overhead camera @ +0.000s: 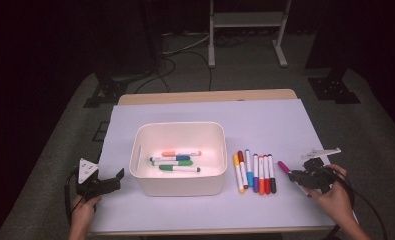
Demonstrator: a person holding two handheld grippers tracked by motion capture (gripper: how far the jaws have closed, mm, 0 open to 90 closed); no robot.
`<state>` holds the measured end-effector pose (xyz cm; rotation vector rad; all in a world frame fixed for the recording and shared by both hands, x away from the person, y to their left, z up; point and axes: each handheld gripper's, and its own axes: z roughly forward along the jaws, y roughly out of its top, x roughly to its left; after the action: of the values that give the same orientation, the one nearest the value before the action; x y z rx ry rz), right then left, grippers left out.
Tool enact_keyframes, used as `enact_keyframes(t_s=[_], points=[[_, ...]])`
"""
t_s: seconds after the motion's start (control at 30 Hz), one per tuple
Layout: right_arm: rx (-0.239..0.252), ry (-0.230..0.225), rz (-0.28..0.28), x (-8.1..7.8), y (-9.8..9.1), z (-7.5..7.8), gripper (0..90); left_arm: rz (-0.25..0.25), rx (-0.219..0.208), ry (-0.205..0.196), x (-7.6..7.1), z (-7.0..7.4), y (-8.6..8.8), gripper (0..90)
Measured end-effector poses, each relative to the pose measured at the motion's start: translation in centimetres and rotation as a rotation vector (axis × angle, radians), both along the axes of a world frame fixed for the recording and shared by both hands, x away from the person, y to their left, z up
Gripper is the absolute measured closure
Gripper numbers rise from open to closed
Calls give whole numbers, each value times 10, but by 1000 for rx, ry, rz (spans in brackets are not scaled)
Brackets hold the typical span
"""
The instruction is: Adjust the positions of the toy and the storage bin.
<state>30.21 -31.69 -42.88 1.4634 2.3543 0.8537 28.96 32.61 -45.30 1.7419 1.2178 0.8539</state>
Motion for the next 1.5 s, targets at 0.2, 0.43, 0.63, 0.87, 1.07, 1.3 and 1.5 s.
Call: enact_keyframes(t_s=[0.2,0.43,0.63,0.87,1.07,1.3,1.5], points=[[49,-2,56,-2,10,22,760,-3,5,-1,0,0,0,0],[96,-26,134,-6,28,52,760,-5,4,-1,0,0,0,0],[124,-52,211,-9,47,81,760,-5,3,-1,0,0,0,0],[166,-68,293,-10,67,107,759,-5,4,-1,0,0,0,0],[160,-99,376,-9,90,130,759,-7,3,-2,0,0,0,0],[170,-106,462,-9,119,149,759,-10,2,-1,0,0,1,0],[162,-101,530,-7,146,159,759,-12,1,0,0,0,0,0]])
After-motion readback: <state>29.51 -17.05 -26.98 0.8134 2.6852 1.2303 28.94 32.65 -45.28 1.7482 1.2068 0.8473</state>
